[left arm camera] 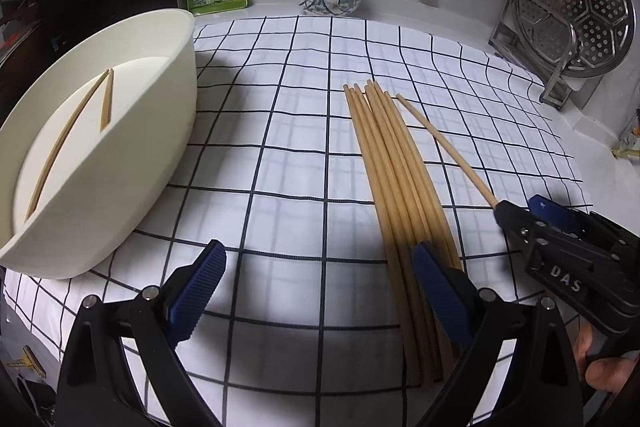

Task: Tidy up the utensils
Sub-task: 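Close the right gripper on a chopstick while the left gripper grasps another chopstick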

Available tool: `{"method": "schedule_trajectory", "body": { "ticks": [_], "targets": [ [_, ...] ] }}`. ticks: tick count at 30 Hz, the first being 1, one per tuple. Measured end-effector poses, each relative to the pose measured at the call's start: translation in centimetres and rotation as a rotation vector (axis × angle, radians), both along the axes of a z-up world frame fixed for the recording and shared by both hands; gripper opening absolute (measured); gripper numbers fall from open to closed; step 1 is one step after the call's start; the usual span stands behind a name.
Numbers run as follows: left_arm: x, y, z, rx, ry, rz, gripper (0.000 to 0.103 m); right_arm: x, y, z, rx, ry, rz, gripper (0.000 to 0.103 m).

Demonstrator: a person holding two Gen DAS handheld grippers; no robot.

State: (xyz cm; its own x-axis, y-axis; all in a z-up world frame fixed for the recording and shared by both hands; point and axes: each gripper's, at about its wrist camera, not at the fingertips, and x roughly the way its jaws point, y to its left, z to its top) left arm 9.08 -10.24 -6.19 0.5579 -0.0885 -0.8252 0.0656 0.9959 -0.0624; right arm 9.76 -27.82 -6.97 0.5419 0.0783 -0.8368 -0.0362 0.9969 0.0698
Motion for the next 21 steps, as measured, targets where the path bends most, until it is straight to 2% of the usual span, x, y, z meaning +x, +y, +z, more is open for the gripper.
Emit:
{"method": "schedule_trajectory", "body": {
  "ticks": [7, 18, 21],
  "targets": [
    [0.3, -0.1, -1.1, 0.024, 0.023, 0.02, 0.093, 0.0, -0.2, 0.0, 0.002, -0.004, 0.0, 0.049],
    [-0.1, 0.1, -1.1, 0.053, 0.015, 0.027, 0.094, 0.0, 0.3, 0.0, -0.009, -0.005, 0.003, 0.049],
    [-0.1, -0.1, -1.1, 0.073, 0.011, 0.036, 0.097, 0.1, 0.3, 0.0, -0.01, -0.006, 0.005, 0.049]
  ]
}}
